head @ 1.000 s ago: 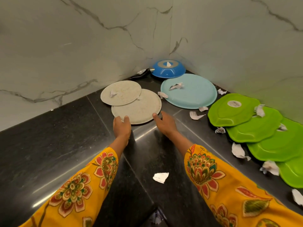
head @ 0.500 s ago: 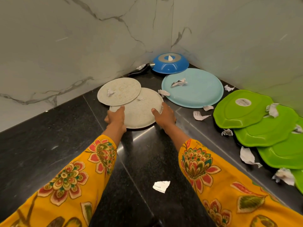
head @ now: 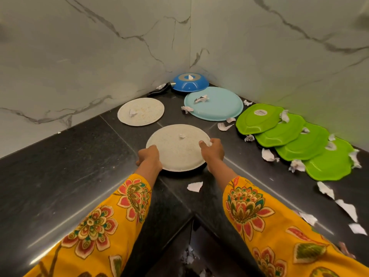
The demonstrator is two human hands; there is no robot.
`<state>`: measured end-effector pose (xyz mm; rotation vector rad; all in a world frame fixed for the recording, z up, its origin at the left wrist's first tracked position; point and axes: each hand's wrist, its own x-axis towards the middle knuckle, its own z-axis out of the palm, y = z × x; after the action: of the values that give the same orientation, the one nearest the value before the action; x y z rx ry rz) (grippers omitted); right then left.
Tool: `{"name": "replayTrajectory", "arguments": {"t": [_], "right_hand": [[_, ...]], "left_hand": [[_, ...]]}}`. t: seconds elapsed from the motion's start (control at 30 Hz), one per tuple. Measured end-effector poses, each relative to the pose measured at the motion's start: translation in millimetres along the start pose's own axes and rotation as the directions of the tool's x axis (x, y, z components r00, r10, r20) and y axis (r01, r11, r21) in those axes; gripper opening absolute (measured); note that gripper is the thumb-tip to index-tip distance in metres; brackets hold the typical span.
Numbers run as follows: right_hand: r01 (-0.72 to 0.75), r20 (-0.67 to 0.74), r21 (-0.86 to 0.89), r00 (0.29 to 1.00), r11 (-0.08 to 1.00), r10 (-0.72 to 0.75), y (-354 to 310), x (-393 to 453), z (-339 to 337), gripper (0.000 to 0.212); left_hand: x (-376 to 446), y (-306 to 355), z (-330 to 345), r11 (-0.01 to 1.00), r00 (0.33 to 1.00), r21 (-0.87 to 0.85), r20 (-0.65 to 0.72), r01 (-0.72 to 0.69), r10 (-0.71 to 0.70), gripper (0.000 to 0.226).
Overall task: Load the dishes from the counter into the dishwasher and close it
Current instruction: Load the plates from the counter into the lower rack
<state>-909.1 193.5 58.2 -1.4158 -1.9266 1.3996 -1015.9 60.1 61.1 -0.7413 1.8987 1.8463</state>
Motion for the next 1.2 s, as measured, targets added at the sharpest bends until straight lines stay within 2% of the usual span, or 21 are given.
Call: {"name": "replayTrajectory", "arguments": {"t": [0.17,0.27,0.43,0.57,0.67,0.77,0.87,0.97,1.13,1.2], "right_hand": [[-0.039,-0.13,0.032,0.991,0.999,0.043,26,-53,-38,0.041],[-0.05,-0.221,0.066,0.973,0.997,0.064,40,-86,-61,0.033],[-0.065,-0.363,0.155,0.924,0.986,0.117,65,-143,-99,0.033],[-0.065,-0.448,0.209,0.88,0.976,0.155,87,-191,-138,0.031],[-0.072,-0.506,0.232,0.843,0.97,0.183,107,-225,-170,0.028],[-0.078,-0.572,0.248,0.793,0.966,0.211,129,-256,-201,0.012],[-0.098,-0.623,0.305,0.732,0.947,0.276,152,-287,-228,0.022],[-0.08,-0.657,0.374,0.681,0.924,0.324,173,-316,-254,0.026],[-0.055,-0.695,0.434,0.615,0.899,0.373,211,-358,-295,0.033],[-0.048,-0.705,0.454,0.592,0.89,0.392,226,-375,-311,0.035]], "left_hand": [[-43,-25,-28,0.998,0.998,-0.058,0.067,0.025,-0.021,0.044],[-71,-39,-46,0.999,0.991,-0.03,0.129,0.022,-0.018,0.039],[-121,-62,-76,0.999,0.974,0.008,0.225,0.041,-0.042,0.035],[-167,-87,-90,0.998,0.938,0.017,0.344,-0.061,0.051,0.042],[-198,-107,-96,0.999,0.907,0.037,0.421,-0.036,0.017,0.039],[-230,-127,-99,0.992,0.86,0.116,0.51,-0.043,-0.022,0.042],[-267,-149,-104,0.984,0.815,0.165,0.578,-0.07,-0.039,0.041],[-296,-175,-105,0.994,0.793,0.1,0.602,0.034,-0.088,0.038],[-334,-224,-105,0.986,0.736,0.164,0.67,-0.02,-0.097,0.034],[-352,-242,-106,0.989,0.71,0.149,0.694,0.019,-0.118,0.034]]}}
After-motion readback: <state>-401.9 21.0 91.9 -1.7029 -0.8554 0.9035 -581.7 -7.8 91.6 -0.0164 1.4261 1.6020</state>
